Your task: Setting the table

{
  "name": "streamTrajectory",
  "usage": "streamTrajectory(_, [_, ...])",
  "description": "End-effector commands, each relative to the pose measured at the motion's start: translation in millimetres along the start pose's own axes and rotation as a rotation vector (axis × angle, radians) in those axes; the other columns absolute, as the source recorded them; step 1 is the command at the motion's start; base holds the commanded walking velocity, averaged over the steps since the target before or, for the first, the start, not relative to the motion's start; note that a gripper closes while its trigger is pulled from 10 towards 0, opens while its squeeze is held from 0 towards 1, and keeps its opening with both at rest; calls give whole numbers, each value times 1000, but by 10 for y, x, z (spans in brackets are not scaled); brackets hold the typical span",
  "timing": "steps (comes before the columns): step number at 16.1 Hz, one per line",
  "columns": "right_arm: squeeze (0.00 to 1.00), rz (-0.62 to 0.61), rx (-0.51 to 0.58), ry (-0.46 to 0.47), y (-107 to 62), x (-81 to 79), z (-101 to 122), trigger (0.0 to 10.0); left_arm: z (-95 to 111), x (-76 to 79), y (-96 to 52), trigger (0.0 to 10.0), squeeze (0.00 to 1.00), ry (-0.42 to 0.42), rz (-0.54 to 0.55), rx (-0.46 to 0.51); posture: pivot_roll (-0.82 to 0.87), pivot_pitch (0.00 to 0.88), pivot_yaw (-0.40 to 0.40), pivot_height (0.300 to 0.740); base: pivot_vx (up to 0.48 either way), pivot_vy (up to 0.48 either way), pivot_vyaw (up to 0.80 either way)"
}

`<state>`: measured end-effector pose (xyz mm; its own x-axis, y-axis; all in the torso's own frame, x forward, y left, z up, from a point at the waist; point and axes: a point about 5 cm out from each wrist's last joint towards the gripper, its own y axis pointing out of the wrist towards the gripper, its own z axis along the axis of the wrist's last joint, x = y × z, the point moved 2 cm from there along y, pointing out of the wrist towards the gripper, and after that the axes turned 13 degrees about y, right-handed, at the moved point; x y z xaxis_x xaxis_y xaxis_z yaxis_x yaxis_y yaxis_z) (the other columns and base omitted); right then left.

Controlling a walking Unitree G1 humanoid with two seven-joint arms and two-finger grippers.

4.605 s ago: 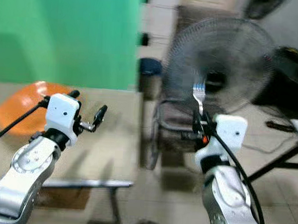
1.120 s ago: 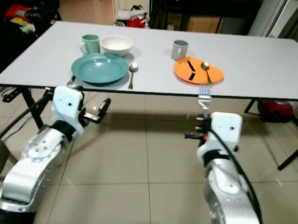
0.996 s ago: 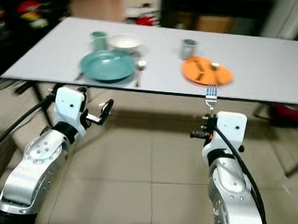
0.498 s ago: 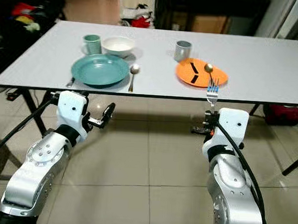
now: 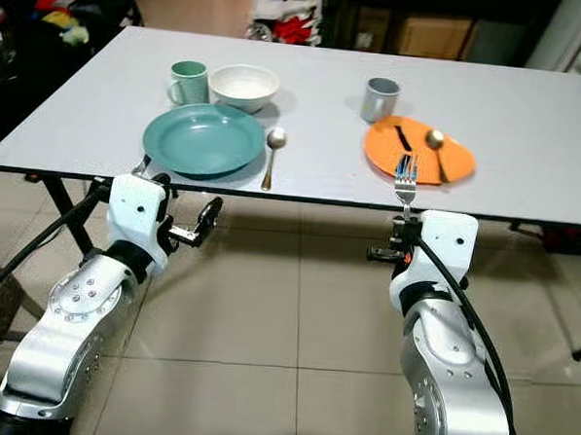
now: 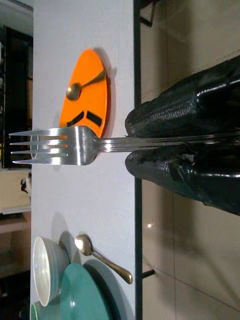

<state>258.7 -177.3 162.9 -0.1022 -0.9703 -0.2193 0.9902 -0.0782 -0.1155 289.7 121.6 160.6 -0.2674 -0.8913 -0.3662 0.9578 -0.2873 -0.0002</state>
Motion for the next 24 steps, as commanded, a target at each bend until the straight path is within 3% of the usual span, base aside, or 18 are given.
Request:
streamTrajectory(1, [0, 10, -2, 10, 3, -21, 12, 10000, 31, -9, 19, 10000, 0, 8, -4, 11, -9, 0, -15, 740, 360, 0, 0])
streamTrajectory(17, [0, 64, -23, 11, 52, -122, -25, 10000, 53, -25, 30, 10000, 0, 11, -8, 37, 6, 0, -31, 740, 359, 0, 0])
streamTrajectory(24, [0, 59, -56, 59, 49, -136, -59, 10000, 53, 23, 29, 10000, 0, 20, -57, 41, 1, 0, -19, 740, 359, 0, 0])
